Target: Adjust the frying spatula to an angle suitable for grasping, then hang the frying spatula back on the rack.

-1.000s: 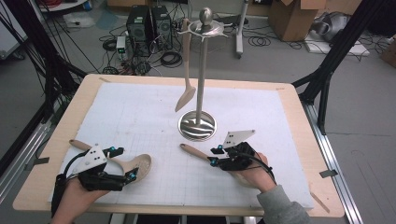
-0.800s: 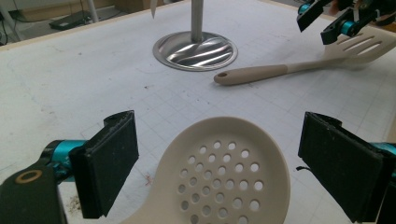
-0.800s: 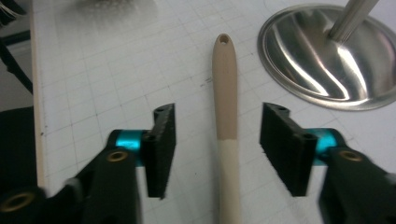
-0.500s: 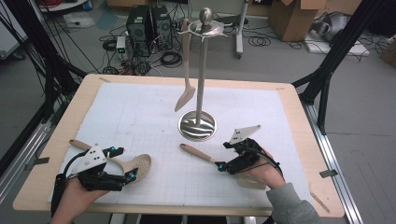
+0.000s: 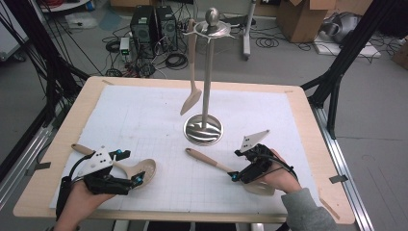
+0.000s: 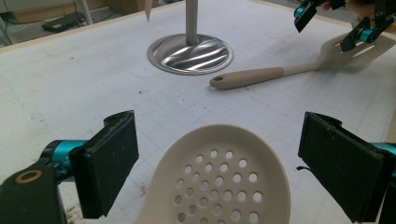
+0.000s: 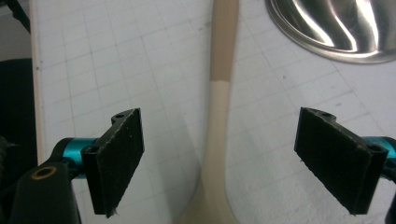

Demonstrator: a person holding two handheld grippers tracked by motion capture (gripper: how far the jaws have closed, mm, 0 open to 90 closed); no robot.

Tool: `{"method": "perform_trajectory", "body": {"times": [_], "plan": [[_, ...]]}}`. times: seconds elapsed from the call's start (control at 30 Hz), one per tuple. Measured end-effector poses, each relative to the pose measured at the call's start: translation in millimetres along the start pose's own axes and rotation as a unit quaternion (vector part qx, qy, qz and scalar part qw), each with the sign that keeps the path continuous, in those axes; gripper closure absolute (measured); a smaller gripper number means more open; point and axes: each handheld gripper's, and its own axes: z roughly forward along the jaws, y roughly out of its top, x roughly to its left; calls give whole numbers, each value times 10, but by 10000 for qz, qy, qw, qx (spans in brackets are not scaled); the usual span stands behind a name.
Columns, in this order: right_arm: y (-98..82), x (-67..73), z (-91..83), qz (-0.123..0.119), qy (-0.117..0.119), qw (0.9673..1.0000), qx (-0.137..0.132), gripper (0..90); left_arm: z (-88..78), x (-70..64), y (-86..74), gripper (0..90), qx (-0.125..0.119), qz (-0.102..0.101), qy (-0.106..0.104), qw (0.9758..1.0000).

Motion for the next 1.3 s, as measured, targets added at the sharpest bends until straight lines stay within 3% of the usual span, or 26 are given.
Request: {"method": "perform_trajectory", "body": {"times": [0.47,0.7,1.13,1.3], "plan": [[-11,-4,85,-86,48,9990,438,221,21,-11,-8,124,43,0,-22,10000],[2,-6,125,-139,-79,9980,617,279,36,-9,-22,126,114,-27,-51,9999],[0,-12,192,-130,29,9950,989,506,40,-7,-47,128,189,-46,-70,9998],[3,-8,234,-196,78,9933,1133,550,33,-8,-44,128,174,-46,-70,9998]]}}
